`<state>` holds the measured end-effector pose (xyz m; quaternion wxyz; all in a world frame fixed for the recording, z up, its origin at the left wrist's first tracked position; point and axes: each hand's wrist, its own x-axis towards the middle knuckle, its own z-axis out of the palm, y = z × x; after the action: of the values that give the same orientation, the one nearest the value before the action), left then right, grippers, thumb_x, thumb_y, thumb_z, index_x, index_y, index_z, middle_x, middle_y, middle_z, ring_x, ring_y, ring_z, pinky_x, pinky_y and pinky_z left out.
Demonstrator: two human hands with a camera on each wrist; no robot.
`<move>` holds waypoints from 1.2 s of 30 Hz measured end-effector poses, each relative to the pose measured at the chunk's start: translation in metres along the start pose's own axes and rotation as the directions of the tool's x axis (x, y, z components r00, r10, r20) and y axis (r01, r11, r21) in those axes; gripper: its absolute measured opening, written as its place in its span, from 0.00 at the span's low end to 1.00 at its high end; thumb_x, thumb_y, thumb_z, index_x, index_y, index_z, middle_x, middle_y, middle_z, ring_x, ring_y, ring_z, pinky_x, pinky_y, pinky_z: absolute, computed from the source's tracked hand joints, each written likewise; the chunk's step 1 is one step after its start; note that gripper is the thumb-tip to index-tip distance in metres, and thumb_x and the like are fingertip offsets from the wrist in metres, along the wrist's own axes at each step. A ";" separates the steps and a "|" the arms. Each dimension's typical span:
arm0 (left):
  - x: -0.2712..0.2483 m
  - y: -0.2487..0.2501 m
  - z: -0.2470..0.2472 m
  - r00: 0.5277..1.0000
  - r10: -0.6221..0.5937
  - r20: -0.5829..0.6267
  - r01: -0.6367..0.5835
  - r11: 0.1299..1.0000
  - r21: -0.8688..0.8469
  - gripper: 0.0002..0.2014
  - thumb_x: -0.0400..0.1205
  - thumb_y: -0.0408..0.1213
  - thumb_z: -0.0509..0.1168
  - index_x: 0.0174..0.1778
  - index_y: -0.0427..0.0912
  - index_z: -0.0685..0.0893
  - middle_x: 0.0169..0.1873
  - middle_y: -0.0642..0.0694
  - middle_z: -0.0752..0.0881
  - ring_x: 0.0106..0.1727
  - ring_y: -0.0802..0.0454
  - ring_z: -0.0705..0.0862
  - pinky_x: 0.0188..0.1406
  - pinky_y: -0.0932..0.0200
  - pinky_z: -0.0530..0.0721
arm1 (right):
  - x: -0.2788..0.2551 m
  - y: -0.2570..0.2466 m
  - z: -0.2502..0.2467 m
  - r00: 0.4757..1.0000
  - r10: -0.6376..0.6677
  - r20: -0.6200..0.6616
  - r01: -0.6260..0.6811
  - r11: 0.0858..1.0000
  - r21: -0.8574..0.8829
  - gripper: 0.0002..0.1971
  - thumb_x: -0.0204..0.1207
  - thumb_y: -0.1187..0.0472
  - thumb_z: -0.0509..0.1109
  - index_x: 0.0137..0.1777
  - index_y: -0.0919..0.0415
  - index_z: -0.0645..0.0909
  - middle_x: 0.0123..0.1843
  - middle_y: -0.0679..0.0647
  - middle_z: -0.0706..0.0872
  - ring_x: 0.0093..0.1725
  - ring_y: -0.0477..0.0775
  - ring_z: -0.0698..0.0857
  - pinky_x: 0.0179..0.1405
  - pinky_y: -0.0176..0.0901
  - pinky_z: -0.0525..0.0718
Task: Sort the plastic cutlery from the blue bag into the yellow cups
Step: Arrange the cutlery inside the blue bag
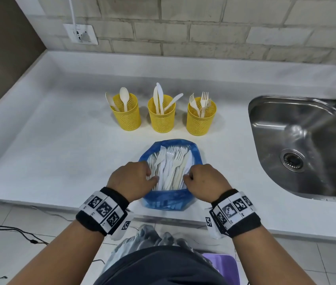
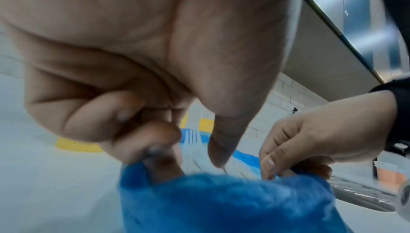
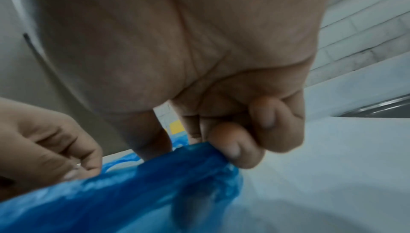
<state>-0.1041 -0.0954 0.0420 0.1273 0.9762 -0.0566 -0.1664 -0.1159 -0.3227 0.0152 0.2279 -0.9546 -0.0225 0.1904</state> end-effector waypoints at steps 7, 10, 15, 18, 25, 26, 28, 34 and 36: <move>0.014 0.016 0.015 0.992 -0.077 -0.101 0.066 0.991 -0.113 0.31 0.76 0.60 0.74 0.63 0.39 0.78 0.56 0.40 0.82 0.57 0.41 0.83 0.56 0.49 0.82 | 0.007 -0.017 -0.002 0.993 0.101 -0.066 -0.086 0.976 0.199 0.14 0.82 0.48 0.69 0.44 0.57 0.74 0.46 0.56 0.86 0.45 0.58 0.84 0.40 0.45 0.74; 0.016 0.023 0.018 0.990 -0.043 -0.134 0.028 0.993 -0.112 0.28 0.77 0.55 0.75 0.62 0.39 0.77 0.56 0.39 0.81 0.57 0.40 0.82 0.55 0.49 0.80 | 0.004 -0.024 0.002 0.994 0.065 -0.083 -0.048 0.979 0.196 0.13 0.81 0.52 0.71 0.53 0.59 0.72 0.51 0.59 0.87 0.49 0.62 0.86 0.43 0.48 0.80; 0.020 0.028 0.015 0.989 -0.079 -0.127 0.057 0.985 -0.162 0.25 0.74 0.46 0.76 0.61 0.38 0.76 0.51 0.42 0.85 0.54 0.40 0.86 0.46 0.53 0.80 | 0.005 -0.030 0.008 0.986 0.130 -0.102 -0.108 0.974 0.199 0.23 0.80 0.48 0.72 0.64 0.63 0.70 0.55 0.60 0.86 0.54 0.65 0.88 0.46 0.50 0.83; 0.024 0.025 0.011 0.980 -0.173 -0.098 0.142 0.955 -0.260 0.27 0.71 0.45 0.79 0.57 0.39 0.73 0.46 0.46 0.81 0.50 0.41 0.86 0.42 0.55 0.77 | 0.010 -0.026 0.007 0.980 0.173 -0.098 -0.142 0.954 0.263 0.23 0.79 0.55 0.73 0.67 0.66 0.72 0.59 0.62 0.86 0.58 0.66 0.87 0.51 0.50 0.86; 0.028 0.012 0.000 0.973 -0.227 -0.041 0.191 0.892 -0.410 0.16 0.74 0.41 0.77 0.46 0.39 0.78 0.37 0.49 0.81 0.36 0.58 0.77 0.28 0.64 0.69 | 0.015 -0.013 0.003 0.978 0.186 -0.098 -0.137 0.916 0.377 0.09 0.74 0.60 0.73 0.48 0.64 0.80 0.47 0.55 0.87 0.47 0.57 0.86 0.37 0.42 0.77; 0.027 0.011 -0.001 0.974 -0.220 -0.044 0.182 0.888 -0.422 0.13 0.74 0.39 0.77 0.43 0.39 0.80 0.34 0.50 0.81 0.34 0.59 0.76 0.27 0.65 0.68 | 0.015 -0.012 0.003 0.978 0.181 -0.099 -0.131 0.917 0.377 0.09 0.74 0.60 0.73 0.46 0.66 0.80 0.44 0.56 0.87 0.45 0.57 0.86 0.35 0.43 0.78; 0.027 0.008 -0.001 0.973 -0.225 -0.053 0.174 0.864 -0.473 0.10 0.75 0.37 0.76 0.37 0.38 0.81 0.30 0.50 0.80 0.33 0.56 0.77 0.28 0.64 0.70 | 0.015 -0.013 0.000 0.979 0.171 -0.107 -0.119 0.917 0.381 0.11 0.74 0.61 0.74 0.45 0.71 0.81 0.42 0.60 0.88 0.43 0.58 0.85 0.37 0.45 0.79; 0.027 0.014 0.003 0.982 -0.182 -0.058 0.137 0.884 -0.448 0.11 0.76 0.38 0.75 0.39 0.45 0.77 0.35 0.52 0.82 0.36 0.58 0.79 0.30 0.63 0.71 | 0.016 -0.023 -0.001 0.981 0.165 -0.098 -0.131 0.949 0.286 0.17 0.76 0.46 0.73 0.38 0.60 0.81 0.36 0.52 0.86 0.38 0.54 0.86 0.35 0.43 0.82; 0.028 0.016 0.008 0.985 -0.154 -0.074 0.115 0.916 -0.384 0.17 0.74 0.42 0.78 0.51 0.42 0.79 0.44 0.49 0.85 0.45 0.51 0.84 0.39 0.59 0.77 | 0.017 -0.029 -0.001 0.983 0.163 -0.082 -0.142 0.966 0.216 0.20 0.76 0.40 0.73 0.42 0.59 0.82 0.38 0.51 0.86 0.40 0.55 0.87 0.39 0.46 0.86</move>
<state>-0.0814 -0.1168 0.0306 0.3040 0.9421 0.0504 -0.1323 -0.0980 -0.2950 0.0228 0.3126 -0.9325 0.0825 0.1611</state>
